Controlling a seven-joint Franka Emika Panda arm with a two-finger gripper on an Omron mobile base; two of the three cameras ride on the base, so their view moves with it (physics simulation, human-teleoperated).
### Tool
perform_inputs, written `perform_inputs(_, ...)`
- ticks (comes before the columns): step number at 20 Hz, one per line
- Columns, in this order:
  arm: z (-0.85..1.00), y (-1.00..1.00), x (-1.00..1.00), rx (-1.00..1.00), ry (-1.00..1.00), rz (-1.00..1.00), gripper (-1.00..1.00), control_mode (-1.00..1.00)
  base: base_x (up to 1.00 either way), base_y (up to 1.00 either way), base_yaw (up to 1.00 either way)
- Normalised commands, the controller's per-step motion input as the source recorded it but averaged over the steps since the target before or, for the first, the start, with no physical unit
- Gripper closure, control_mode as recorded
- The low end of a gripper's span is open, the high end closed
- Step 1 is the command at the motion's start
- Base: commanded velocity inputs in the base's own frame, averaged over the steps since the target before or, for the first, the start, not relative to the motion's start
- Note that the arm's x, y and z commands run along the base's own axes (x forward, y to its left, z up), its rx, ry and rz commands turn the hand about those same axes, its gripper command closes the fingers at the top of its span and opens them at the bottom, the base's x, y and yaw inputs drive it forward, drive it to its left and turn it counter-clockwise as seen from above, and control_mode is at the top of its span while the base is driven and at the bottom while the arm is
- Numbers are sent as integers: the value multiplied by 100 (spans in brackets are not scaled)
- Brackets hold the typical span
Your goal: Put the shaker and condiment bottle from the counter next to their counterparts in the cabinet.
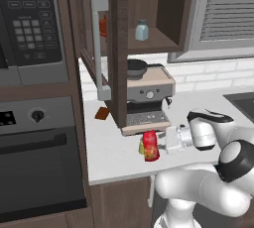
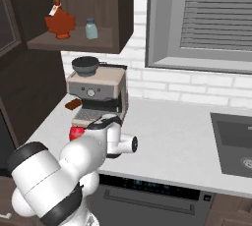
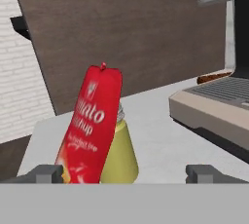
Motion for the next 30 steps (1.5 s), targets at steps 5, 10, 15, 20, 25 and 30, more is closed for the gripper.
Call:
perform_inputs(5,-9,17,0,3,0,2,-100,-100,0,0,0)
perform_inputs(10,-6,11,0,7,0,4,-100,-100,0,0,0)
perform_inputs(15,-7,5,0,9,0,5,-100,-100,0,0,0)
perform_inputs(20,-8,14,0,6,0,8,-100,-100,0,0,0)
perform_inputs(25,-10,21,7,2,0,8,100,-100,0,0,0)
perform_inputs(30,-9,0,14,6,0,3,100,-100,0,0,0)
